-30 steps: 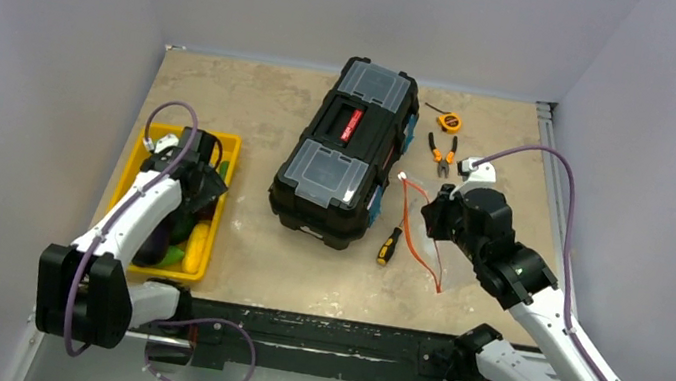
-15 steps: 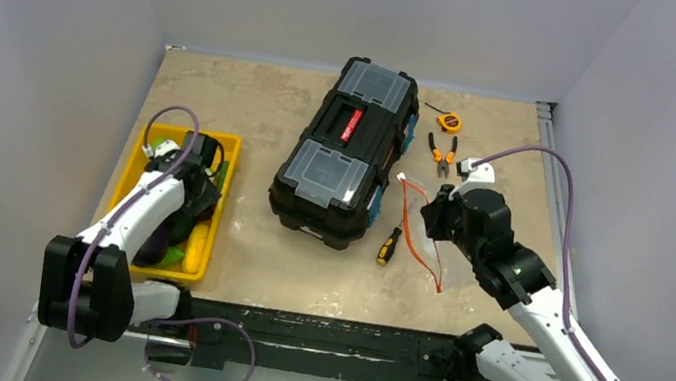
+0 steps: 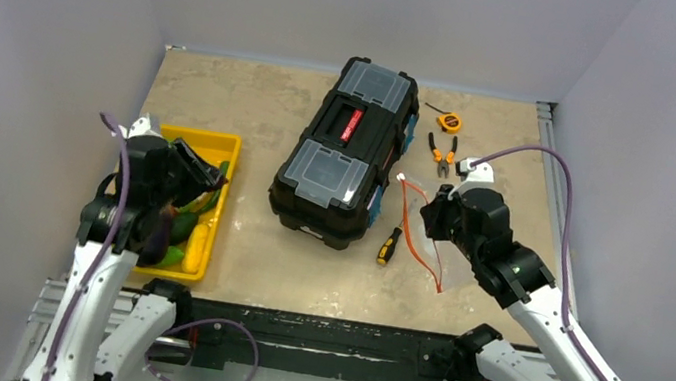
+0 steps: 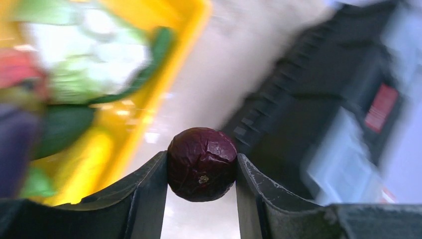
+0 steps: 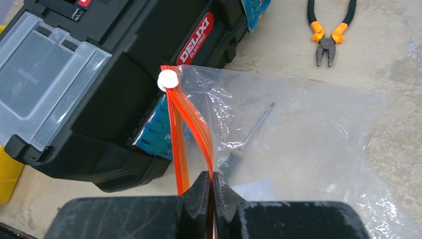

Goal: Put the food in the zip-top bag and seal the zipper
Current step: Pick up the fake vegetable from the bin, then place the fake vegetable in the zipper food storage bag.

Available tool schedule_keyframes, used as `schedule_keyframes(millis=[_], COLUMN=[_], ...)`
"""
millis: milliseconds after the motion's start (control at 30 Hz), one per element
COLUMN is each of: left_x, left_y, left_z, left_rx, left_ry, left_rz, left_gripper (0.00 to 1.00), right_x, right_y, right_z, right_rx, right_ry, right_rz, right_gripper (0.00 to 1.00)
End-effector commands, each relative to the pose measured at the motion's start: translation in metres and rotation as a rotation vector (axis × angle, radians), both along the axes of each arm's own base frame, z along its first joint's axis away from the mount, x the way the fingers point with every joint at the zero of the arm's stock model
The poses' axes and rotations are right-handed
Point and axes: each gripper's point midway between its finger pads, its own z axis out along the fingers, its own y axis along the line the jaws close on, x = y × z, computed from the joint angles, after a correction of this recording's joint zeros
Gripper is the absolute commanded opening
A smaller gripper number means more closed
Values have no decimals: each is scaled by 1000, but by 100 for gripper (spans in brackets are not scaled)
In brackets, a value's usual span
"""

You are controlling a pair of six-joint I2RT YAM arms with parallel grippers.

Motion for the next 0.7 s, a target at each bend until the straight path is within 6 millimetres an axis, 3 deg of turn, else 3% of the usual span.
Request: schedule_keyframes(millis=[0, 133, 233, 333, 467, 667], left_x=[-12, -37, -60, -77, -79, -52], left_y=[-90, -165, -218, -269, -327, -384], left_z=[65, 110, 123, 118, 98, 82], left_rx=[-276, -454, -445, -410, -324, -362], left_ry=[-266, -452, -506, -494, -432, -429], left_rz=[-482, -812, -998, -1146, -1237, -1159], left_gripper=[14, 14, 14, 13, 5, 0], right_x=[5, 5, 5, 5, 4, 3], right_y=[2, 2, 2, 3, 2, 1], right_z=[6, 5, 6, 7, 9, 12], right_rx=[6, 5, 9, 13, 14, 26], right_ry=[-30, -26, -29, -24, -19, -33], right_rz=[2, 1, 2, 2, -3, -5], right_gripper=[0, 0, 0, 0, 0, 0])
